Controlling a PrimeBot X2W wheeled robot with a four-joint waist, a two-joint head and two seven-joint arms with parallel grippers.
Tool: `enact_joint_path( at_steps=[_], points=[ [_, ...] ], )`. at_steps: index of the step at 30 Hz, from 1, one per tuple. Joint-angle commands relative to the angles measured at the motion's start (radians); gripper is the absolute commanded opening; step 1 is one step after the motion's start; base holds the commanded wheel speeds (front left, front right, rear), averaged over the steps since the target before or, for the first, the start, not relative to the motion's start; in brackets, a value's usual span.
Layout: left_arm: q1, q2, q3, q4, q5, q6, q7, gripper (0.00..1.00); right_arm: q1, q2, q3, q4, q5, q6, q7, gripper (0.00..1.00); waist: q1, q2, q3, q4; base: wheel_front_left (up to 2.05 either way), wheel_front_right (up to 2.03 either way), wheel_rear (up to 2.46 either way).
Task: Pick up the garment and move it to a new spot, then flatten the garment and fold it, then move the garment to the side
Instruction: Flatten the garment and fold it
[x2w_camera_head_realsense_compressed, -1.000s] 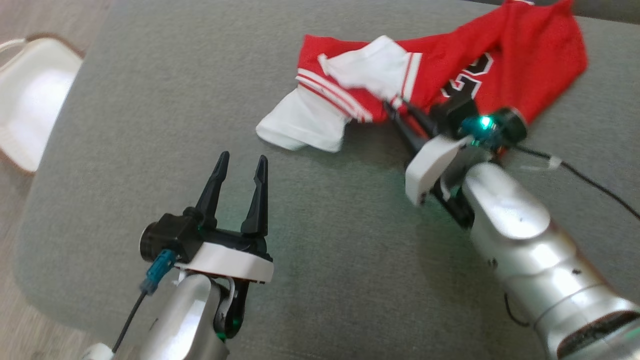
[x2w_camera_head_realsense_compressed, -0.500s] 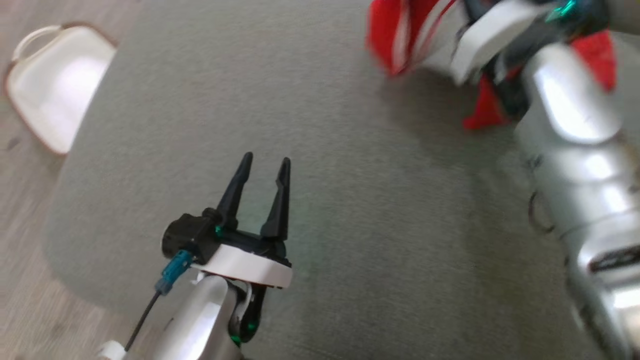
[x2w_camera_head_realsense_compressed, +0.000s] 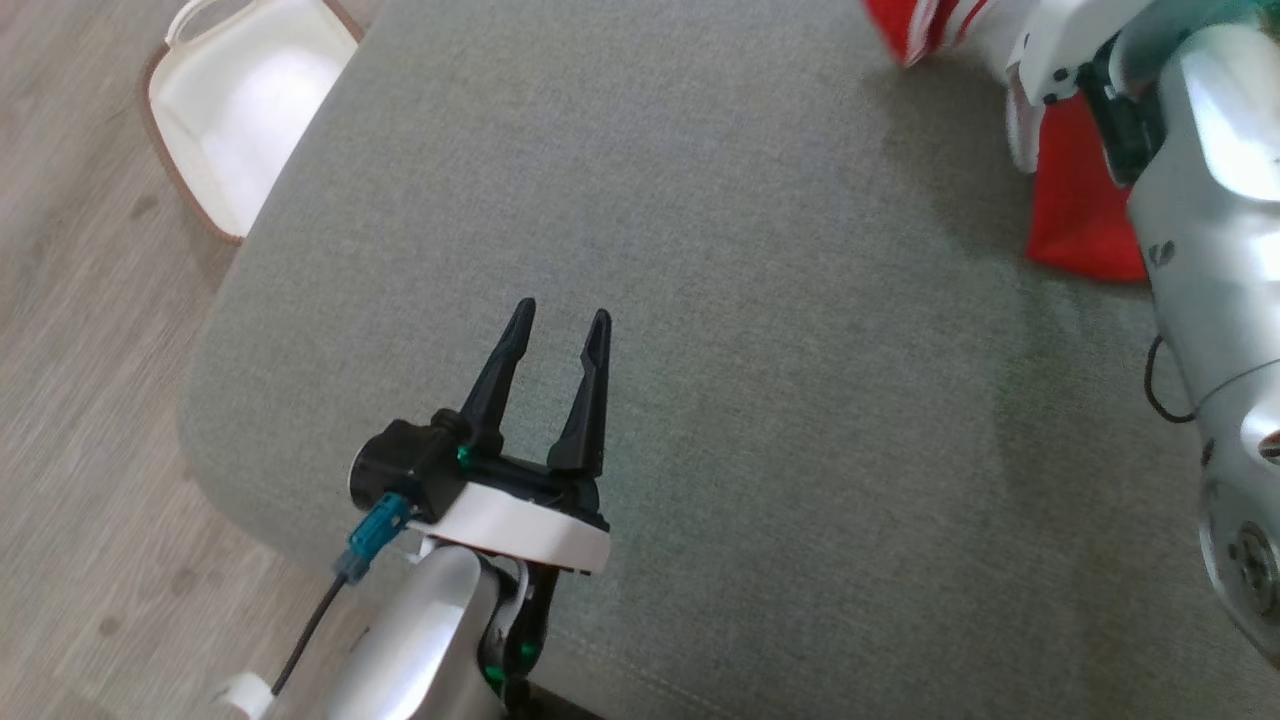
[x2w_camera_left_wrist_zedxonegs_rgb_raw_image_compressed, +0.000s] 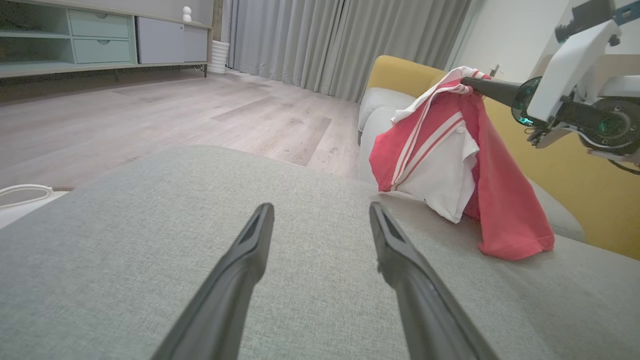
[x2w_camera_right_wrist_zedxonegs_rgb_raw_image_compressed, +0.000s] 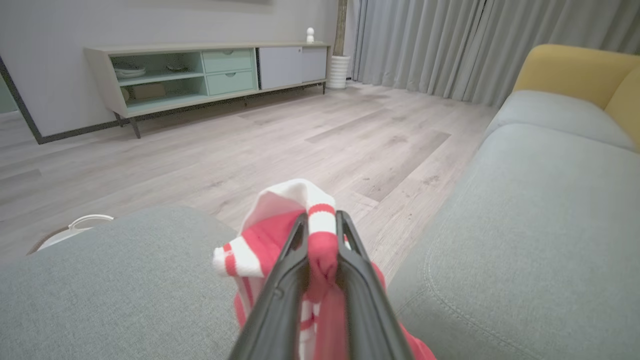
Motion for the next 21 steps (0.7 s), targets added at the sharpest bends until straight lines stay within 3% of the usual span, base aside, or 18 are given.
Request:
enact_joint_path(
  at_steps=[1, 11, 16, 21],
  points=[
    [-0.016, 0.009, 0.042, -0.022, 0.013, 0.005, -0.005, 1.0, -0.019, 0.033, 0.014, -0.03, 0.0, -0.001, -0.035, 0.0, -0.0002, 0.0, -0.018, -0.008, 0.0, 0.0, 0.0],
    [0.003, 0.011, 0.131, -0.002, 0.093, -0.02, -0.005, 1.0, 0.054, 0.094, 0.145, -0.111, 0.125, -0.001, -0.115, 0.0, -0.0002, 0.0, -0.107, -0.15, 0.0, 0.0, 0.0],
    [0.027, 0.013, 0.16, -0.003, 0.115, -0.029, -0.005, 1.0, 0.164, 0.095, 0.239, -0.237, 0.222, -0.001, -0.084, 0.0, -0.0002, 0.0, -0.16, -0.219, 0.0, 0.0, 0.0],
    [0.052, 0.015, 0.172, -0.003, 0.131, -0.034, -0.005, 1.0, 0.304, 0.045, 0.261, -0.423, 0.283, -0.001, -0.011, 0.0, -0.0002, 0.0, -0.201, -0.26, 0.0, 0.0, 0.0]
  ],
)
